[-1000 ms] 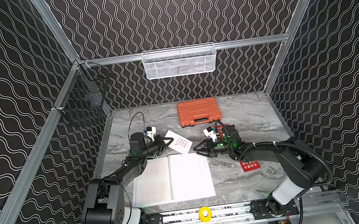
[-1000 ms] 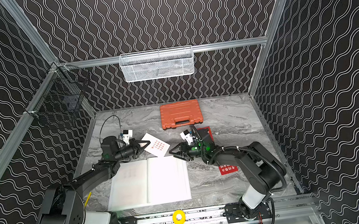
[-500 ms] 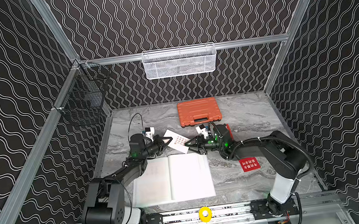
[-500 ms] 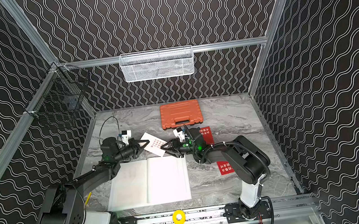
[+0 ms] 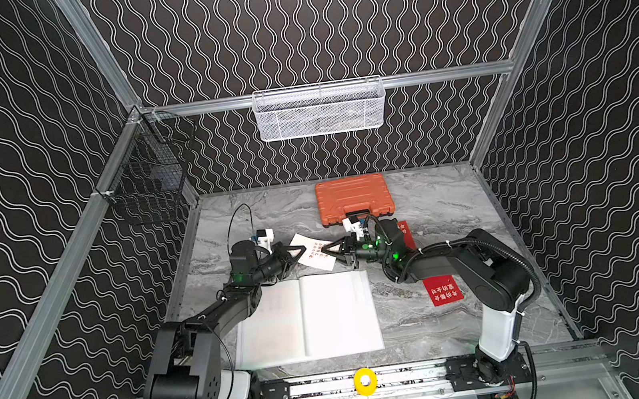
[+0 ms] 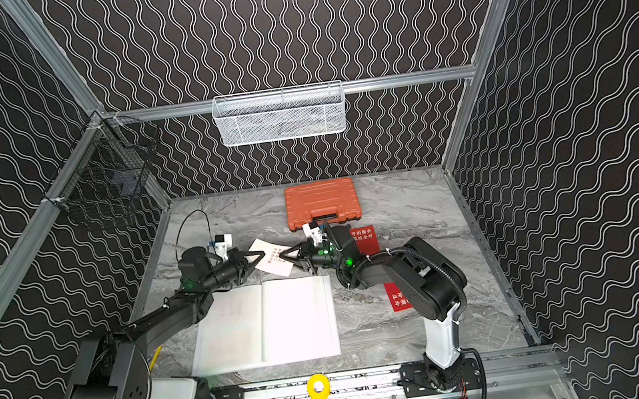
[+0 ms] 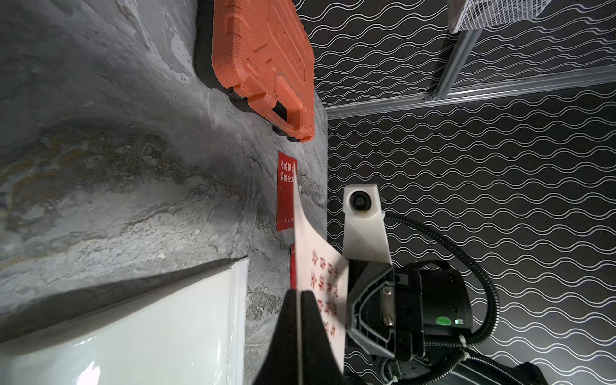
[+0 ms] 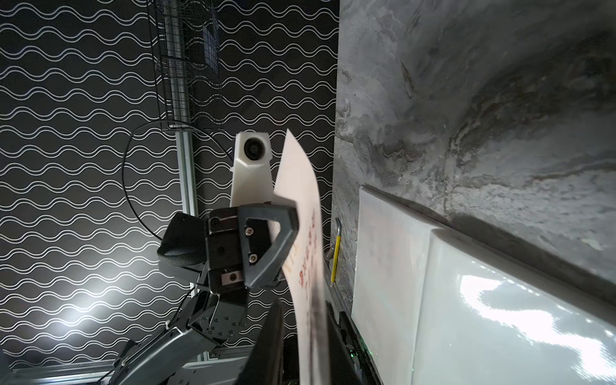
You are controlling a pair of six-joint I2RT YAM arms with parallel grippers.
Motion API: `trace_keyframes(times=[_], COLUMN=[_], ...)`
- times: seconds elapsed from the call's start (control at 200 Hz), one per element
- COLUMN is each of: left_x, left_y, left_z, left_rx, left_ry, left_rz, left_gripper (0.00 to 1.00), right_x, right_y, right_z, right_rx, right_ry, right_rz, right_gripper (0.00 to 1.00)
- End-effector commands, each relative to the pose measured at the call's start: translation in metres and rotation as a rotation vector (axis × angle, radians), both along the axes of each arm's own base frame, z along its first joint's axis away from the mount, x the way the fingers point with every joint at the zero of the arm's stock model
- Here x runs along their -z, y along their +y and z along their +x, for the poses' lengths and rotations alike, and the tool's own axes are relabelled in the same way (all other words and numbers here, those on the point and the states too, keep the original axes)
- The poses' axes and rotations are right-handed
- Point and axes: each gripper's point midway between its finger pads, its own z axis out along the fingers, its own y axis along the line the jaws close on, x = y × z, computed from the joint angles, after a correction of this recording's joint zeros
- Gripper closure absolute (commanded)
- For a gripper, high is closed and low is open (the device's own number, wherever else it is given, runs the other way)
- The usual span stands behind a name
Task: Place the photos into the photo albums
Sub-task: Pick up the photo at the center of the board.
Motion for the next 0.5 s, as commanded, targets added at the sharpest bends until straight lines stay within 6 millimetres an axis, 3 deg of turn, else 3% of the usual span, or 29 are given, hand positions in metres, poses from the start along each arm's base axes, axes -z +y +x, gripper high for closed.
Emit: trace_keyframes(times=[0.0, 0.155, 0.21, 0.31, 0.36, 0.495], left_x=[0.002, 0.005, 0.006, 0.010, 0.011, 0.020], left_y=[0.001, 0.001, 0.002, 0.008, 0.014, 0.046], left_z=[-0.002, -0.007, -0.008, -0.012, -0.014, -0.020], left_rx=[0.008, 0.022, 0.025, 0.029, 0.025, -0.017], left_ry=[-0.009, 0.003, 0.009, 0.032, 0.040, 0.098], left_rz=[0.017, 0.047, 0.069, 0.142, 0.196, 0.367], left_gripper=[1.00, 0.98, 0.90, 0.61, 0.51, 0.47], right_x=[-0.014, -0.008, -0.005, -0.002, 0.000, 0.003], right_y=[0.002, 0.001, 0.001, -0.002, -0.005, -0.015], right_z=[0.002, 0.002, 0.001, 0.001, 0.000, -0.003], right_rx=[0.010, 0.014, 0.013, 0.021, 0.026, 0.051], right_ry=[-0.034, -0.022, -0.022, -0.027, -0.030, -0.041], right_rz=[0.021, -0.020, -0.047, -0.098, -0.127, -0.226], right_gripper=[0.89, 1.00, 1.00, 1.00, 1.00, 1.00])
